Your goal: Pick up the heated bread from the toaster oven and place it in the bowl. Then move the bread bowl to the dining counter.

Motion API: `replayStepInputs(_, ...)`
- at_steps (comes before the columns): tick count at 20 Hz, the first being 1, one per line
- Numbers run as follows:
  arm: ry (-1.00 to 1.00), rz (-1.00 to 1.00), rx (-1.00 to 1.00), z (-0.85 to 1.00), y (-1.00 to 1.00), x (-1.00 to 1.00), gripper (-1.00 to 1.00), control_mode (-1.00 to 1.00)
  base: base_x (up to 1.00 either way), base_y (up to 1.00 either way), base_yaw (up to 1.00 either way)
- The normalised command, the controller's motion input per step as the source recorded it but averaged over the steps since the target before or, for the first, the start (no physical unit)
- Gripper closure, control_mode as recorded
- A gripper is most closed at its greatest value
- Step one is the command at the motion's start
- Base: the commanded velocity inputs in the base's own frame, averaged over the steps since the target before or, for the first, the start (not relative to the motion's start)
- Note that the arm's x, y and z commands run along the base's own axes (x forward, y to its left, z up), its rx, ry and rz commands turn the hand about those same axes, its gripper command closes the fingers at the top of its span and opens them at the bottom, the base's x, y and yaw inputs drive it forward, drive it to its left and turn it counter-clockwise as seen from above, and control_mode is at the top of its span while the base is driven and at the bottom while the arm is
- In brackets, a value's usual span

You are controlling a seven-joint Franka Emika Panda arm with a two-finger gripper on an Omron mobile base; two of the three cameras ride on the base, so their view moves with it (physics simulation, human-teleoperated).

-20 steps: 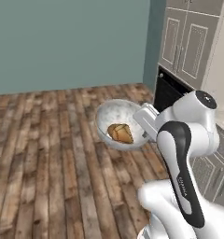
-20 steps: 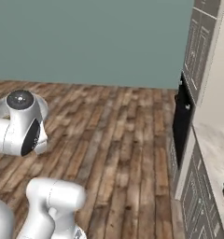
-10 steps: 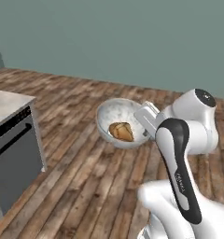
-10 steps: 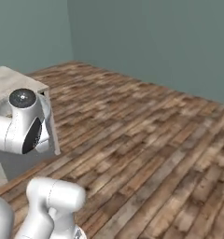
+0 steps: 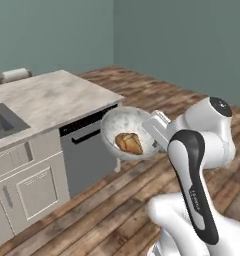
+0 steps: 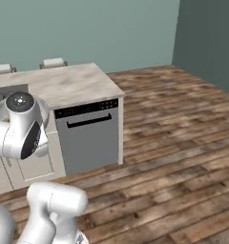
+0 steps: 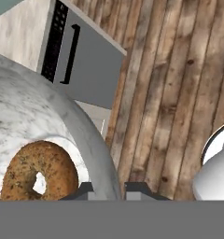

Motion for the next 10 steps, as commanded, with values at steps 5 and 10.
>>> replayStepInputs(5, 0.00, 0.00, 0.00, 0.00, 0.00, 0.00, 1.00, 1.00, 1.00, -0.14, 0.31)
replayStepInputs(10, 0.00, 0.00, 0.00, 0.00, 0.00, 0.00, 1.00, 1.00, 1.00, -0.75, 0.28)
